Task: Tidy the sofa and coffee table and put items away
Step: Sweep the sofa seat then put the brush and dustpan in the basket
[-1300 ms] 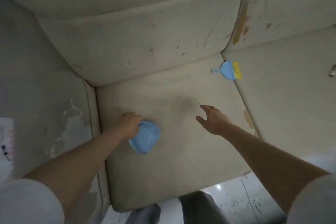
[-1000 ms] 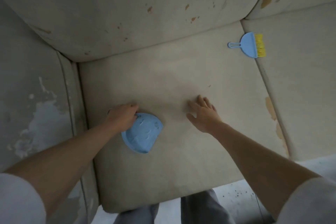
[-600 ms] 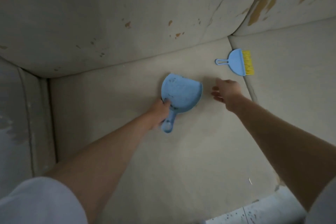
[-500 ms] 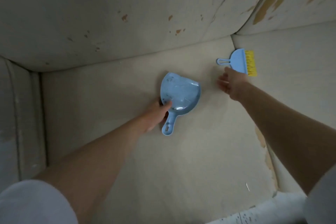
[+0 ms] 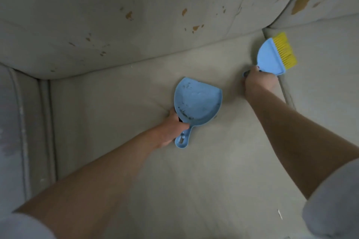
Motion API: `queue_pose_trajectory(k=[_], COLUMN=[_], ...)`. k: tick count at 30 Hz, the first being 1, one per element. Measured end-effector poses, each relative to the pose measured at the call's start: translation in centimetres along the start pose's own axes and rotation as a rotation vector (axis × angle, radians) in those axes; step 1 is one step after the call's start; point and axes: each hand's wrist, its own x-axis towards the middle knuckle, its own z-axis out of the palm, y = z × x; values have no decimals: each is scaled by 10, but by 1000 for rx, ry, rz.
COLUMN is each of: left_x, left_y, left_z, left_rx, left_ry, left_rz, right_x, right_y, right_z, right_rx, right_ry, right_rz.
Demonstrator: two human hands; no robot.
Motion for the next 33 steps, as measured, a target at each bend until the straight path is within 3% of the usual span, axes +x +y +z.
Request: queue_pose_trajectory(k=[3,10,15,18,22,24,28,33], left_x=[-3,-44,-125,-164,-240,-272,-323,-375], left_y=[7,36,67,80,103,114,124,116], left_z=[5,41,108,129,142,154,181,236], left_rx=[44,48,-235,-364,-389,-315,-18,44], left_ry=[47,244,-11,6,-163,-244,-258,-413], left_rz=[-18,49,60,-16,-91,-68,72,104], right_x=[-42,-154,-218,-246,-311,-344,-400,-447], right_y=[17,65,70,65,51,52,62,109], right_z=[-19,-98,-159,-194,-266,-293,-339,-397], right_rx=[-53,-77,-182,-248,-263,-248,-129,143], right_ry=[-121,-372,-504,-484,-385,-324,-212,-53], right_rz=[-151,-178,-185,-205,-197,-192,-171,21])
